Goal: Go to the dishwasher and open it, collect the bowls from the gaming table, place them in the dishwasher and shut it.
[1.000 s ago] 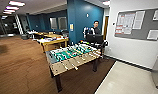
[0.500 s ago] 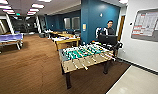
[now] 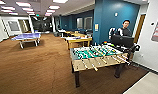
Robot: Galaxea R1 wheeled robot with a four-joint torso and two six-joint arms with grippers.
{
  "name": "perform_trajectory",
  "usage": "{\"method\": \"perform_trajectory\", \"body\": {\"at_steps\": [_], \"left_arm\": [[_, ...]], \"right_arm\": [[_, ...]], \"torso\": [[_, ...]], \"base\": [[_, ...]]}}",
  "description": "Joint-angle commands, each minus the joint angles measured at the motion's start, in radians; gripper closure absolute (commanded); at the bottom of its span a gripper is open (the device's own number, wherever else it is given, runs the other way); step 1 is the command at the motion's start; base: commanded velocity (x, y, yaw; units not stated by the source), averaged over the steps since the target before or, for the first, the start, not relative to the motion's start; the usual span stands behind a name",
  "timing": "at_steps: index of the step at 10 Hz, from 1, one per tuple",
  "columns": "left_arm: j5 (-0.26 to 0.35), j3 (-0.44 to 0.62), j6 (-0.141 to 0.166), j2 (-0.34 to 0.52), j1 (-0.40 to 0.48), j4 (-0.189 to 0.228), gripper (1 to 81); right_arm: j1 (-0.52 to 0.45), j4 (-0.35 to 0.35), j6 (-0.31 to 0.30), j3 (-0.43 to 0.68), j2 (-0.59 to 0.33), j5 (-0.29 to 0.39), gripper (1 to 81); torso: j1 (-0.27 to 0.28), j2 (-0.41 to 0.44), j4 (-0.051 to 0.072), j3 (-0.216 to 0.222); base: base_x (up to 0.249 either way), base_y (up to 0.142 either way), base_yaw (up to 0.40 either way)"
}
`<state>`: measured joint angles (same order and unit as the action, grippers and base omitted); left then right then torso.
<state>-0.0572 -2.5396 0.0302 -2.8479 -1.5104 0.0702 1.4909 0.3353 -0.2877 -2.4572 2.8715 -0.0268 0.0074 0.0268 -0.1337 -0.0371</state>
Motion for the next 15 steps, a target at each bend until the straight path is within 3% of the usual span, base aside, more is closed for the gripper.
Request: {"method": "perform_trajectory", "body": {"at_steps": [1,9,15], "left_arm": [[0.050,0.001,0.000,0.011,0.049,-0.001,1.0],[0.054,0.001,0.000,0.005,0.049,-0.001,1.0],[0.056,0.001,0.004,0.005,0.049,-0.004,1.0]], "right_arm": [[-0.053,0.014,0.004,0.012,-0.004,0.041,1.0],[-0.054,0.017,0.004,0.009,-0.004,0.041,1.0],[-0.051,0.025,0.004,0.009,-0.004,0.041,1.0]], "torso": [[0.000,0.000,0.000,0.000],[-0.001,0.000,0.000,0.000],[-0.001,0.000,0.000,0.000]], "base": [[0.000,0.000,0.345],[0.000,0.000,0.308],[0.000,0.000,0.105]]}}
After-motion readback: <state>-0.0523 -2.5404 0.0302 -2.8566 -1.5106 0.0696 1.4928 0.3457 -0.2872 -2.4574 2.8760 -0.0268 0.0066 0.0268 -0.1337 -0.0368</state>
